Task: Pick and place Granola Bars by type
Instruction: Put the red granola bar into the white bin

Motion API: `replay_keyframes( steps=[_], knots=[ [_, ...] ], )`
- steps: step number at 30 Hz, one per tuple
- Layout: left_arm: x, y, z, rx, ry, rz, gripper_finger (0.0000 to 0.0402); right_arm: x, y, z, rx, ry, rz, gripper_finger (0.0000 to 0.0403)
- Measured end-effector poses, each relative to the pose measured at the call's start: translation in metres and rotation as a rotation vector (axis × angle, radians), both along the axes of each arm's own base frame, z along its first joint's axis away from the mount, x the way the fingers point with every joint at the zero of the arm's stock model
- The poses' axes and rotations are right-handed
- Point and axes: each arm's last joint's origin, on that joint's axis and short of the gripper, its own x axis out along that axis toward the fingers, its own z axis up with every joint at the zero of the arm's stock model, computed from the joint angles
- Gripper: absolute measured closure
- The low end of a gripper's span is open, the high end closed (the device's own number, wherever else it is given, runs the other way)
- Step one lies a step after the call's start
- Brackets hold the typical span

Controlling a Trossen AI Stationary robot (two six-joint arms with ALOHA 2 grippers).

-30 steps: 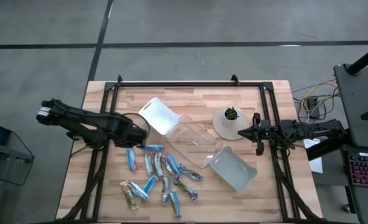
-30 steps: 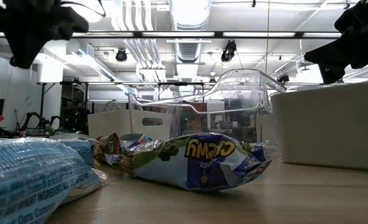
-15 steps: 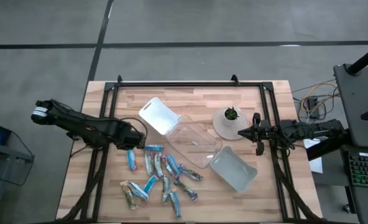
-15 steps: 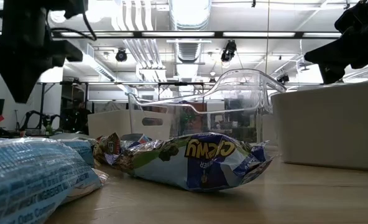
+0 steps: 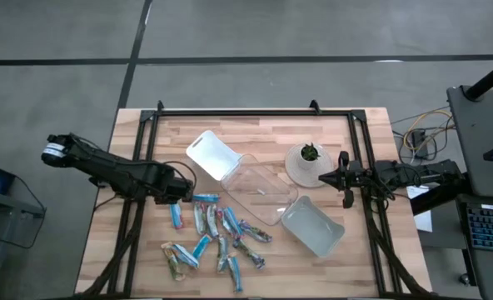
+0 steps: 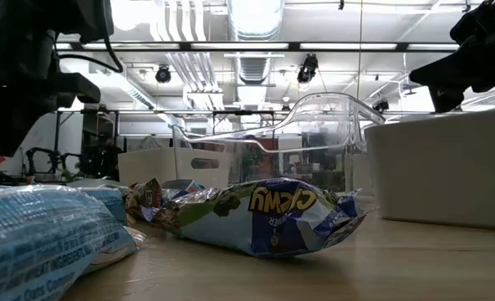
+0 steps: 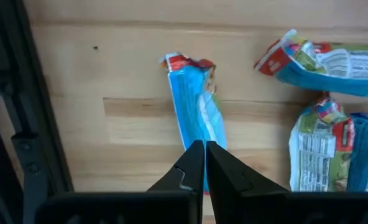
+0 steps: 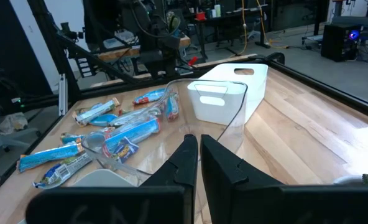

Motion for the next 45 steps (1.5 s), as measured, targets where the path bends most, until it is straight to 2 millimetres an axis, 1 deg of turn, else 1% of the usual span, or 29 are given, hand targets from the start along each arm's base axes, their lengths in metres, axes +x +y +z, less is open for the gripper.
replay_keyframes(
  steps=[7, 10, 13, 20, 24, 32, 41, 45],
  knots=[
    [0.001, -0.001, 0.0, -0.023, -0.007, 0.011, 0.04, 0.0, 0.0, 0.0, 0.0, 0.0, 0.0, 0.039],
    [0.001, -0.001, 0.0, -0.024, -0.008, 0.025, 0.0389, 0.0, 0.0, 0.0, 0.0, 0.0, 0.0, 0.039],
    [0.002, -0.001, 0.0, -0.027, -0.01, 0.055, 0.0363, 0.0, 0.0, 0.0, 0.0, 0.0, 0.0, 0.039],
    [0.002, -0.002, -0.001, -0.05, -0.014, 0.103, 0.0285, 0.0, 0.0, 0.0, 0.0, 0.0, -0.001, 0.039],
    [0.003, -0.003, -0.001, -0.064, -0.017, 0.099, 0.0259, 0.0, 0.0, 0.0, 0.0, 0.0, 0.0, 0.039],
    [0.005, -0.004, -0.006, -0.047, 0.013, 0.146, 0.0252, 0.0, 0.0, 0.0, 0.0, 0.0, 0.0, 0.039],
    [0.01, -0.003, -0.019, 0.021, 0.064, 0.183, 0.0252, 0.0, 0.0, 0.0, 0.0, 0.0, 0.0, 0.039],
    [0.009, -0.003, -0.026, 0.02, 0.048, 0.187, 0.0252, 0.0, 0.0, 0.0, 0.0, 0.0, 0.0, 0.039]
  ],
)
